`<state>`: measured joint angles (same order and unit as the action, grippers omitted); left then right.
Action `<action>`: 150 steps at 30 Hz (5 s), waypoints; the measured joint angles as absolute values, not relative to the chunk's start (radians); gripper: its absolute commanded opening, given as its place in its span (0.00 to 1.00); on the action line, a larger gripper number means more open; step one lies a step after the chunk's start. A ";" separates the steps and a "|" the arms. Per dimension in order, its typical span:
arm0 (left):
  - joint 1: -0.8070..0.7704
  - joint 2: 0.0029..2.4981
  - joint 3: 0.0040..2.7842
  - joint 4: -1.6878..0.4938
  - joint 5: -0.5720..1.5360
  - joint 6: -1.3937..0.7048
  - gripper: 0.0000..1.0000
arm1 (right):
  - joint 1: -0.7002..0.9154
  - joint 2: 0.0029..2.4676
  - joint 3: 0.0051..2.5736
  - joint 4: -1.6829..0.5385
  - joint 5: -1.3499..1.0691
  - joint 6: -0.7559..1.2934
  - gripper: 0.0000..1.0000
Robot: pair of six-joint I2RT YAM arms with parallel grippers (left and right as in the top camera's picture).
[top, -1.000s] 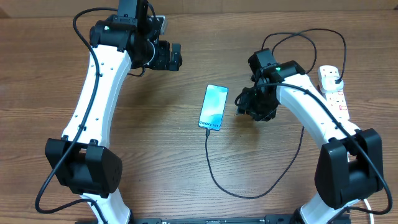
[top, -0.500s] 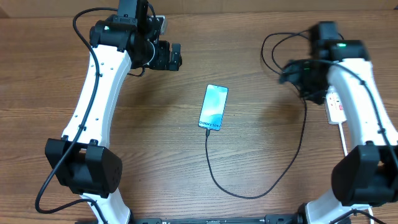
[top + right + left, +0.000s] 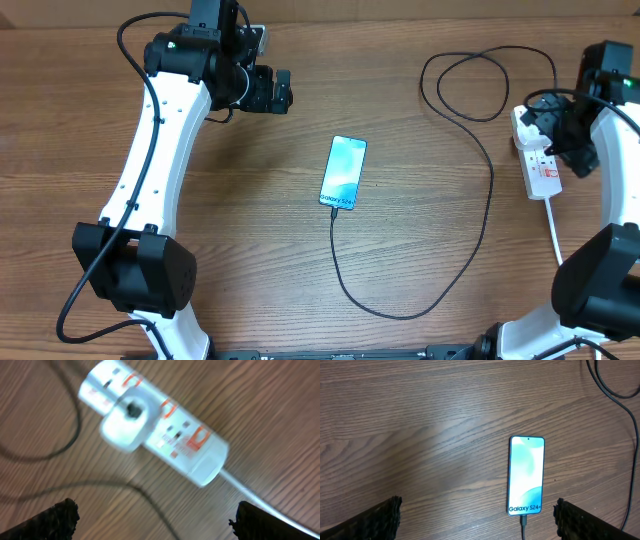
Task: Plug charger to phone and switch on socket
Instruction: 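Press the power strip's orange switch with the right gripper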
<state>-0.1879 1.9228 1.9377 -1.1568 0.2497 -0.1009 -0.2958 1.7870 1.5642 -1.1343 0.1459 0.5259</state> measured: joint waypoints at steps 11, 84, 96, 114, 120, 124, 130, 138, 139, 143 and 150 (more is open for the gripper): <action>-0.188 1.923 1.938 -1.157 0.250 -0.101 1.00 | -0.406 1.788 1.393 -0.915 0.194 0.546 1.00; -0.188 1.923 1.938 -1.157 0.250 -0.101 1.00 | -0.464 1.942 1.280 -0.638 0.200 0.523 1.00; -0.188 1.923 1.938 -1.157 0.250 -0.101 1.00 | -0.465 1.942 1.280 -0.580 0.199 0.523 1.00; -0.188 1.923 1.938 -1.157 0.250 -0.101 0.99 | -0.471 1.942 1.280 -0.620 0.145 0.524 1.00; -0.188 1.923 1.938 -1.157 0.250 -0.101 1.00 | -0.471 1.942 1.280 -0.601 0.154 0.523 1.00; -0.188 1.923 1.938 -1.157 0.250 -0.101 1.00 | -0.471 1.942 1.280 -0.608 0.154 0.522 1.00; -0.188 1.923 1.938 -1.157 0.250 -0.101 1.00 | -0.471 1.942 1.280 -0.622 0.153 0.523 1.00; -0.188 1.923 1.938 -1.157 0.250 -0.101 1.00 | -0.471 1.942 1.280 -0.627 0.147 0.524 1.00; -0.188 1.923 1.938 -1.157 0.250 -0.101 1.00 | -0.471 1.942 1.280 -0.628 0.146 0.524 1.00; -0.188 1.923 1.938 -1.157 0.250 -0.101 1.00 | -0.471 1.942 1.280 -0.629 0.146 0.524 1.00; -0.188 1.923 1.938 -1.157 0.250 -0.101 1.00 | -0.472 1.942 1.280 -0.630 0.136 0.519 1.00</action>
